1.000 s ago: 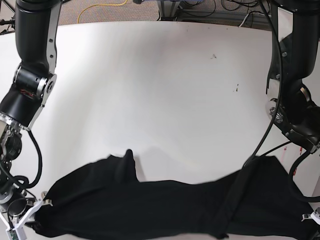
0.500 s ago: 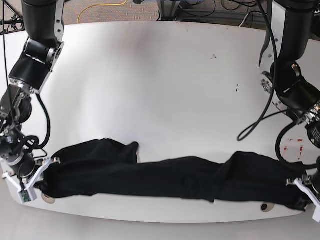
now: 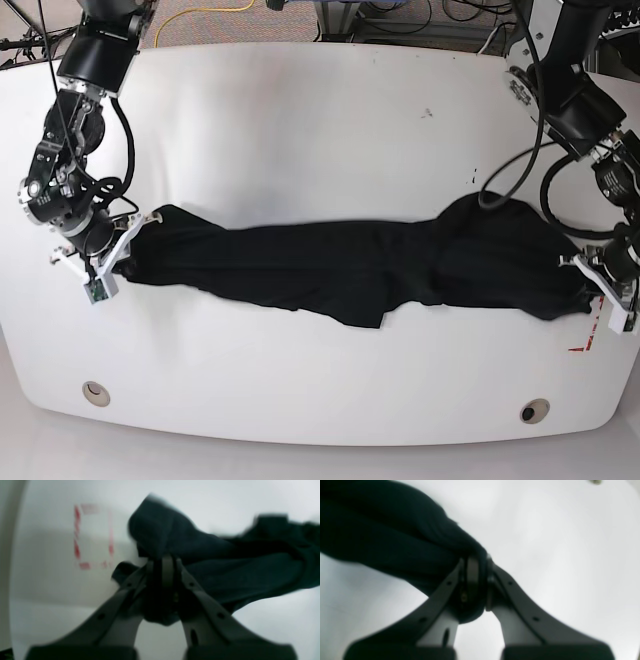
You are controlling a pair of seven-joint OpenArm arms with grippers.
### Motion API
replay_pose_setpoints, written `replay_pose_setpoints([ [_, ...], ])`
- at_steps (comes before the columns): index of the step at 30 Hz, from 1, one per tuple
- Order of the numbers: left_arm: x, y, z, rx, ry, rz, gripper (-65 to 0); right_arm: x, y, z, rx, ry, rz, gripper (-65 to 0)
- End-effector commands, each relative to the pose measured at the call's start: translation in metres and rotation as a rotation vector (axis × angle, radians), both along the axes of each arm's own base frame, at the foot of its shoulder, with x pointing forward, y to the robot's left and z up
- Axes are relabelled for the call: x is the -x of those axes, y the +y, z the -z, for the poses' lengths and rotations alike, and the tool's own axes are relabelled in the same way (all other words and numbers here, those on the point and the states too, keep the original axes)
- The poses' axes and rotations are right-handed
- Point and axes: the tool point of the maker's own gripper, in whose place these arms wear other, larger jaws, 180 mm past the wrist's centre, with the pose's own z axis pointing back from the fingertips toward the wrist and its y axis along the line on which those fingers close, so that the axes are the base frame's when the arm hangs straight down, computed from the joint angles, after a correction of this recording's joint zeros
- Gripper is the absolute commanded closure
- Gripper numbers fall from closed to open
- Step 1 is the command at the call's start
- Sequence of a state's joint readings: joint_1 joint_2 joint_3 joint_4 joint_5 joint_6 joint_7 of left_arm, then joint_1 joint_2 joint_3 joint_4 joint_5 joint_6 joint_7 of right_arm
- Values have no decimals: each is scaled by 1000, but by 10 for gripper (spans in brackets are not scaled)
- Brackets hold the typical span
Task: Fold the T-shirt properly
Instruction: 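Lay the stretched shirt flat on the table with both grippers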
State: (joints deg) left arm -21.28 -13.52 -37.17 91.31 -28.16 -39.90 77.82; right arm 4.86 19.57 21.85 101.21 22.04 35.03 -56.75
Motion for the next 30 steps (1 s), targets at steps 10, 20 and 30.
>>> replay_pose_setpoints([
  [10, 26, 13, 24, -21, 53, -14, -5, 29, 9, 25, -45, 47, -6, 0],
  [20, 32, 30, 17, -41, 45, -55, -5, 32, 4, 27, -43, 68, 9, -3],
  [30, 78, 52, 48, -74, 149, -101, -5, 68, 7, 57, -62, 160, 31, -2],
])
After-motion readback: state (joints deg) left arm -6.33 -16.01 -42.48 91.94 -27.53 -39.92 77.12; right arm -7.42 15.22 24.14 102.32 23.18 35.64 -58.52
